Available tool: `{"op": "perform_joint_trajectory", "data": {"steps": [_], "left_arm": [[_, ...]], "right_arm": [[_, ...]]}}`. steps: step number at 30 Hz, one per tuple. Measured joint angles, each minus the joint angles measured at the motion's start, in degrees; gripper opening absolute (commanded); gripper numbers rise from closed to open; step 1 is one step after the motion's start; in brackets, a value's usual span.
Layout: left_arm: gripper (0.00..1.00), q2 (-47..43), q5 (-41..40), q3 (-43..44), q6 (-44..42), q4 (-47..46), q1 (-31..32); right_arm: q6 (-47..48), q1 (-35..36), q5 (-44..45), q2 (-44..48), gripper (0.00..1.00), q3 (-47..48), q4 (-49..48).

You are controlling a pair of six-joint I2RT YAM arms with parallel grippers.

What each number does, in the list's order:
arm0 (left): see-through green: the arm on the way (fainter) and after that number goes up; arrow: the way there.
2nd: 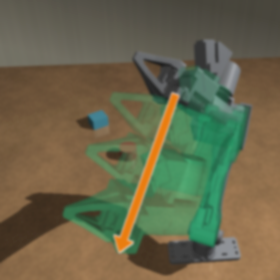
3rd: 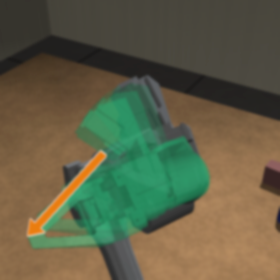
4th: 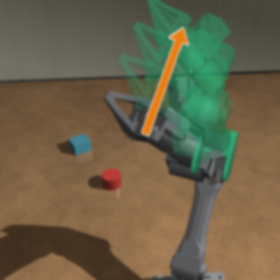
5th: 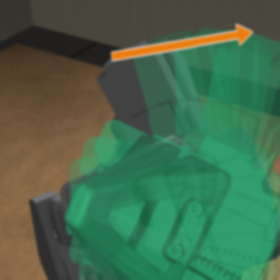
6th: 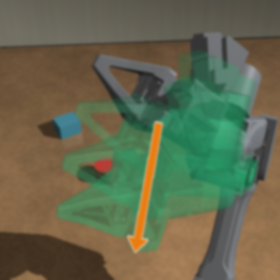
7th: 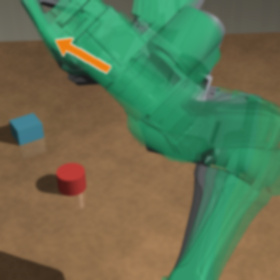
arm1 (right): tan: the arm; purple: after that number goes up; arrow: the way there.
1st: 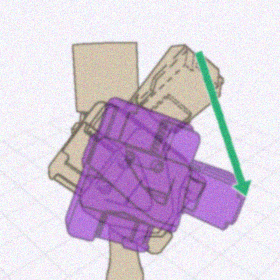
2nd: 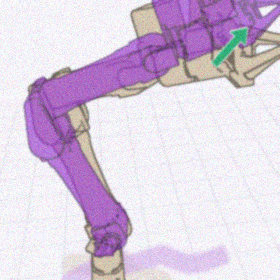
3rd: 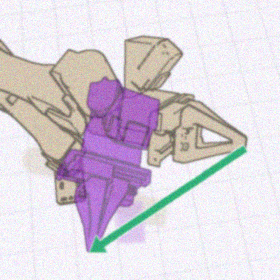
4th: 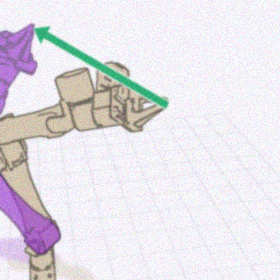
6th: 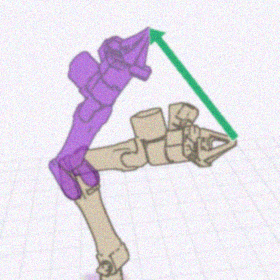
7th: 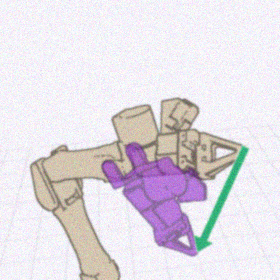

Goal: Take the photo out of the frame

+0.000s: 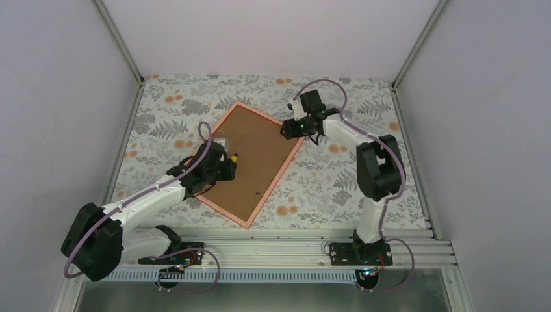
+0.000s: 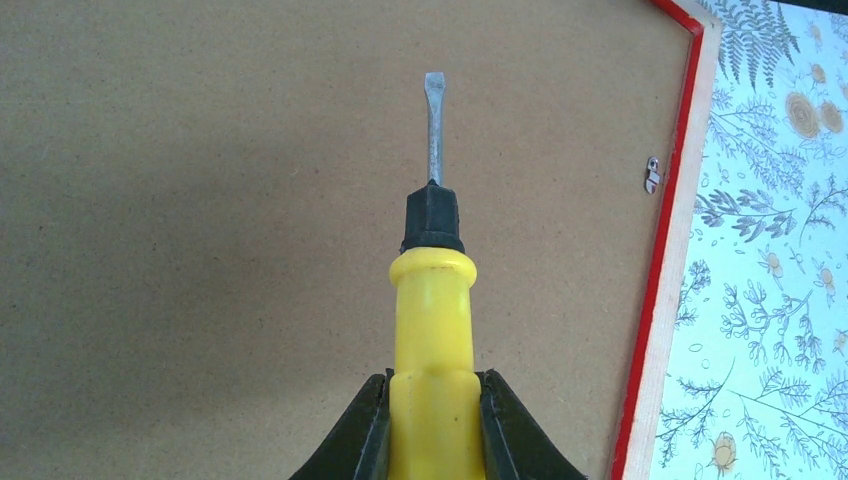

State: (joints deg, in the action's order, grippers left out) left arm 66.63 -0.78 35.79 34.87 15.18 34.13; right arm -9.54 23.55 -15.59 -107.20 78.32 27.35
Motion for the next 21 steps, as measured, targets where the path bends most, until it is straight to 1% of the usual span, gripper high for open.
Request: {"op": "perform_joint_trajectory", "data": {"steps": [4,11,16,21], "left_arm": [[0.02,0.42,0.46,0.02,-0.28,0.0,0.0],[0.02,1.16,1.73,0.09,-1.25,0.0,0.0],[0.02,1.9,2.71,0.09,-1.42,-0.02,0.0],[0.02,1.9,3.17,0.09,-1.44,-0.02,0.0]], "right_arm": [[3.52,-0.92,-0.09,-7.93,0.61,6.14,-0.74],[7.48,-1.81,0.13,-15.65,0.57,12.26,-2.01],[9.35,-1.9,1.29,-18.84,0.47,14.43,-2.99],[10.78,-1.92,3.13,-19.67,0.34,14.43,-3.61]]}}
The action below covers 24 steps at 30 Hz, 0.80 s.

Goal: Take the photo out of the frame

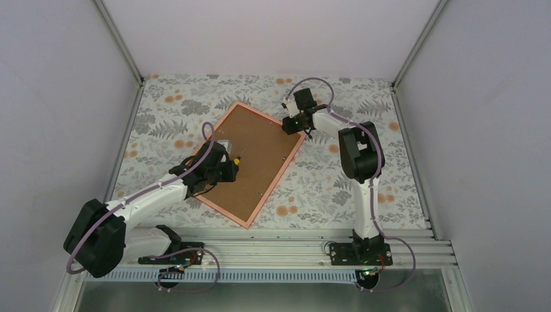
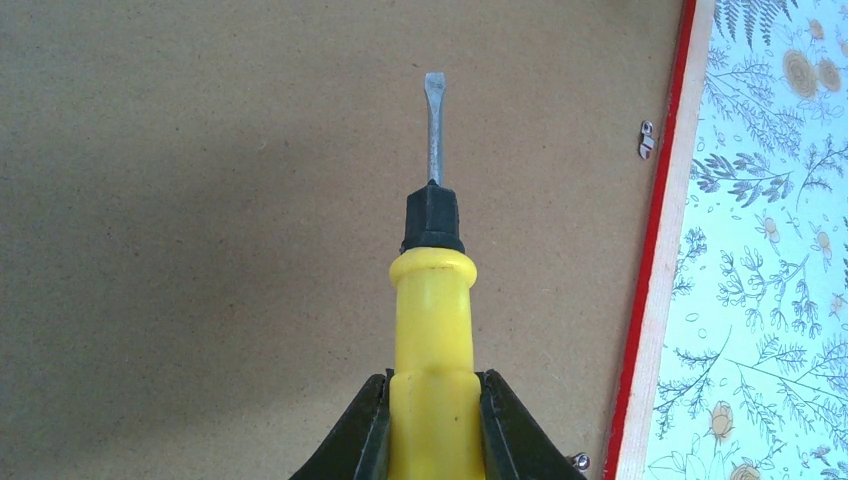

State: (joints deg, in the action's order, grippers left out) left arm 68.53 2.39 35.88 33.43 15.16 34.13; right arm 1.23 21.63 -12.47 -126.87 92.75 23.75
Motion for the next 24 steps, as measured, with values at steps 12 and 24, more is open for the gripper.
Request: {"op": "perform_joint_trajectory", "data": {"steps": [12,24], "left_arm": [[0.02,0.0,1.01,0.0,0.02,-0.02,0.0],[0.02,-0.07,1.64,0.0,0.02,-0.02,0.07]], "right_arm": [[0.68,-1.14,4.02,3.04,0.19,-5.77,-3.67],[-6.54,-4.11,7.52,11.76,0.17,-18.01,-4.7]]}}
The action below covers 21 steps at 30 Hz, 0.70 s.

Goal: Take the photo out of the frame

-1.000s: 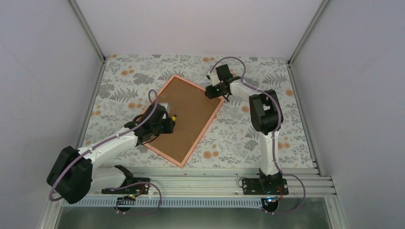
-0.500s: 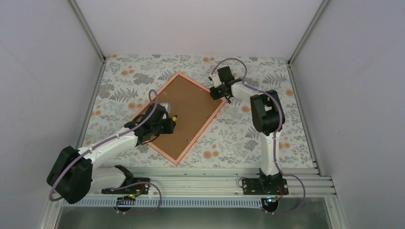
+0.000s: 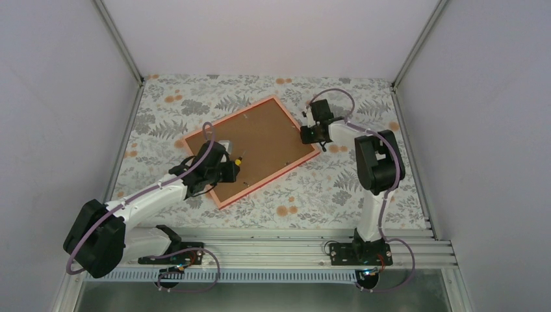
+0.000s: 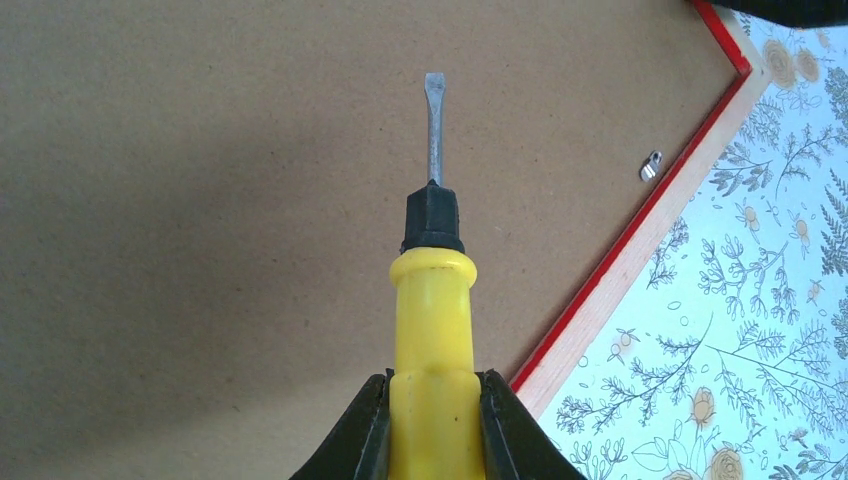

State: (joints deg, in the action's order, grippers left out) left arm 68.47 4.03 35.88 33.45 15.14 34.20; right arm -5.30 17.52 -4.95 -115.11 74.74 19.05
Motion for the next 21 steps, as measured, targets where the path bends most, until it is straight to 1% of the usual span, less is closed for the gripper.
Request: {"op": "perform_joint_trajectory", "data": {"steps": [9,21], "left_arm": [[0.02,-0.15,0.83,0.61,0.0,0.02,1.16],[0.02,3.34,1.4,3.37,0.04,-0.79,5.55]], "right_arm": [[-9.31,0.22,-0.31,8.15,0.16,-10.6,-0.33],[-17.62,5.88,-0.87,16.39,0.18,-21.24,-1.46]]}}
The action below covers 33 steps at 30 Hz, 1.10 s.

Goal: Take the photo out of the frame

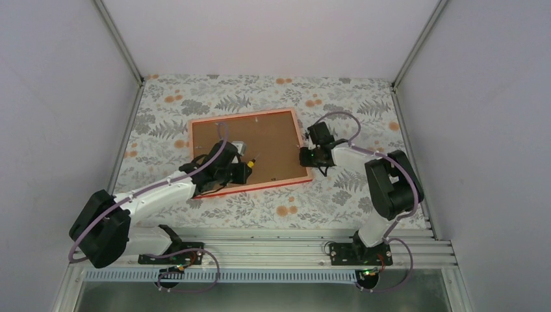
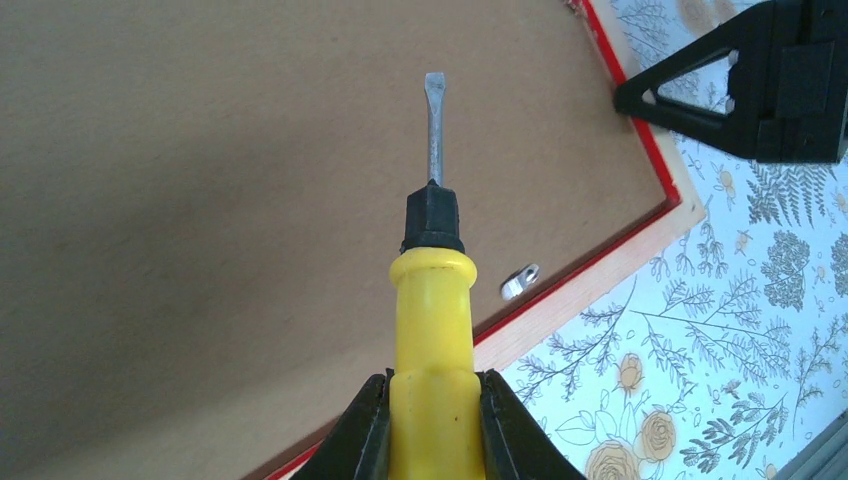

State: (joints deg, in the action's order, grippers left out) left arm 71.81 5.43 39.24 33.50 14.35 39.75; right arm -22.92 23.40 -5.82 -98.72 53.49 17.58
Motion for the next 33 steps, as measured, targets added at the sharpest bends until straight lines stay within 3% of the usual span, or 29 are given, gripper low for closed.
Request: {"op": "perform_joint_trajectory", "data": {"steps": [16,22,33], "left_arm": [[0.02,6.47,0.87,3.04,0.37,-3.06,3.91],[0.02,7.06,1.16,3.41,0.37,-3.17,4.28],[0.02,11.72,1.9,6.69,-0.09,-4.33,5.09]], "right_arm": [[-7.08,9.53,-3.02,7.15,0.24,-8.35,-0.72],[-7.3,9.9,-3.5,9.7,0.32,-9.94,-0.22],[-5.6,7.8,-3.58,8.96,0.27,-9.49,-1.18]]}}
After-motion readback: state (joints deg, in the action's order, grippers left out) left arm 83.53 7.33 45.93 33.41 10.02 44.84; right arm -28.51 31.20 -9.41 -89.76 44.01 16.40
